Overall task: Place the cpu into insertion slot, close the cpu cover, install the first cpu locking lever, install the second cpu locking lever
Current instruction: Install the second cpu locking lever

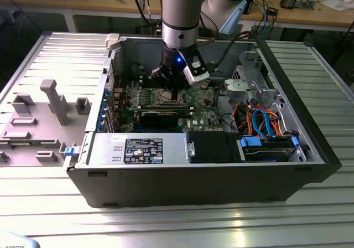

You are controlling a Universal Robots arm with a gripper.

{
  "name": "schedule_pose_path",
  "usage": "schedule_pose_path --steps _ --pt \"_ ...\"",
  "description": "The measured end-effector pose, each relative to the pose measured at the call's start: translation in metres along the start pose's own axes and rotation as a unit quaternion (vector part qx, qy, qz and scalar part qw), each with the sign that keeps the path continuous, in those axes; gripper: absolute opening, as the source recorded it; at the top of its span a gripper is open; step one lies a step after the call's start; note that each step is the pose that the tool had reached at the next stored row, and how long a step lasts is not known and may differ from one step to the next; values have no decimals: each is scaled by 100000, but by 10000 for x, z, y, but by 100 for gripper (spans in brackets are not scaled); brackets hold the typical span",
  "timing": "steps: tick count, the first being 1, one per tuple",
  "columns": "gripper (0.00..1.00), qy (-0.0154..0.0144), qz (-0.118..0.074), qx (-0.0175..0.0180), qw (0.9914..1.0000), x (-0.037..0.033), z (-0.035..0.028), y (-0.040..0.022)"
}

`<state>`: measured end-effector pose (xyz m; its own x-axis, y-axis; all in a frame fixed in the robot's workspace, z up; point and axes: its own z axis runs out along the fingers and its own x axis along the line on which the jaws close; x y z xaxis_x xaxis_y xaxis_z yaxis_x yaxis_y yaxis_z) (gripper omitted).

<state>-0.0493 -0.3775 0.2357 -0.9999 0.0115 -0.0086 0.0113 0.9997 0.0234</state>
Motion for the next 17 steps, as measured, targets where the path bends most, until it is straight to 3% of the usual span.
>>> schedule_pose_path --steps 10,17 --pt "11 121 -131 2 100000 20 5 -55" --pt "11 145 -1079 -19 99994 244 36 -59"
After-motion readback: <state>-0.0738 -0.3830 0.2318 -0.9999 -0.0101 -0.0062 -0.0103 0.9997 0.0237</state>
